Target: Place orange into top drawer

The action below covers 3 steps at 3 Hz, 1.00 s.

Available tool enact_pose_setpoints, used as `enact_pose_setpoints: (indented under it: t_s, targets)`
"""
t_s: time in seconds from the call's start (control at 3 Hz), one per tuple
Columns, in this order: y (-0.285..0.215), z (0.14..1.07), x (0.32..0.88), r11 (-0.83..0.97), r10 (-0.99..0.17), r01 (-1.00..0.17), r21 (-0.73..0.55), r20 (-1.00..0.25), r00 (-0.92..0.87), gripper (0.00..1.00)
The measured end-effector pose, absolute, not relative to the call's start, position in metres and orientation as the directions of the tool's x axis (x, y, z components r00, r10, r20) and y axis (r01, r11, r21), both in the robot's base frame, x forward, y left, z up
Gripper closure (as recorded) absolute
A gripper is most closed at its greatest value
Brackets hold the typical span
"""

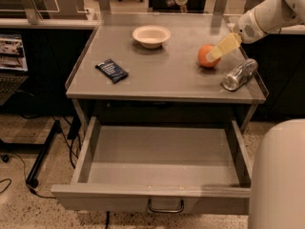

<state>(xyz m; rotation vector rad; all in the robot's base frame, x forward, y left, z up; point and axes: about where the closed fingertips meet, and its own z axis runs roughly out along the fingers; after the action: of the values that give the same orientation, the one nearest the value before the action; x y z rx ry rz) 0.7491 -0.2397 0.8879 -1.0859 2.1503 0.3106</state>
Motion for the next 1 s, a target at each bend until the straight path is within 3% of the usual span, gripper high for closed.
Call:
enact_pose_setpoints:
  t_s: [1.0]
  targets:
    - [-0.244, 0.838, 0.759, 0.668, -0.588, -0.743, -0.036, -0.638, -0.497, 0.00]
